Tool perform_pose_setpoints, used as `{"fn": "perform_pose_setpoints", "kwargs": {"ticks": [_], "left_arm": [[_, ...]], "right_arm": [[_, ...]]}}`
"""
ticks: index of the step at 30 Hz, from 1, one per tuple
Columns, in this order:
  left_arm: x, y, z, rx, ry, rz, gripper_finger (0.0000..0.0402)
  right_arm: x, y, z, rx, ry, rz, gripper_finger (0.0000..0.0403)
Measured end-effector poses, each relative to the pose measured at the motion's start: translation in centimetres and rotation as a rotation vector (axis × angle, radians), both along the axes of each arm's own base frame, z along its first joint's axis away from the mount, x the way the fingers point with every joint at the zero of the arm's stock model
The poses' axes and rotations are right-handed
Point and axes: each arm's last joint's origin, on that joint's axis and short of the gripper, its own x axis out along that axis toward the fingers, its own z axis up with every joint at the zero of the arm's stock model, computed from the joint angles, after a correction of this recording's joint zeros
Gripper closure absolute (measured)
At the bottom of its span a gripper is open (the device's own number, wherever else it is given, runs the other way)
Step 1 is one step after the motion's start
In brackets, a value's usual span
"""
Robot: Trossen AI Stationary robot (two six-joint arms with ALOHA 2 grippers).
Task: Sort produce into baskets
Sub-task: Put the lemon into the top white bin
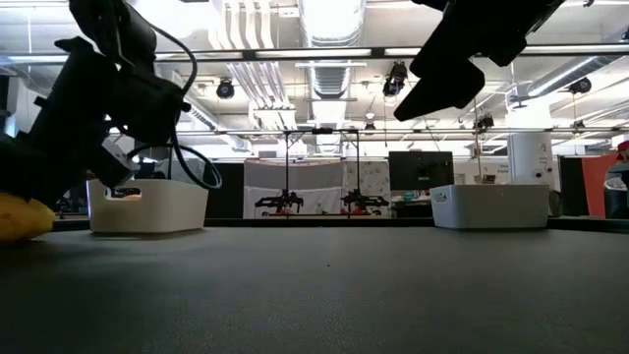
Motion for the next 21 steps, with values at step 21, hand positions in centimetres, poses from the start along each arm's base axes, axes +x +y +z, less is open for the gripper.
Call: {"fn": "perform_pose_setpoints", "kwargs": {"ticks": [21], "left_arm": [[1.5, 0.9, 12.1, 0.337, -0.465, -0.043, 0.0225]], "right_arm": [[0.0, -0.1, 0.0, -0.006, -0.002, -0.011, 0.0039]]}}
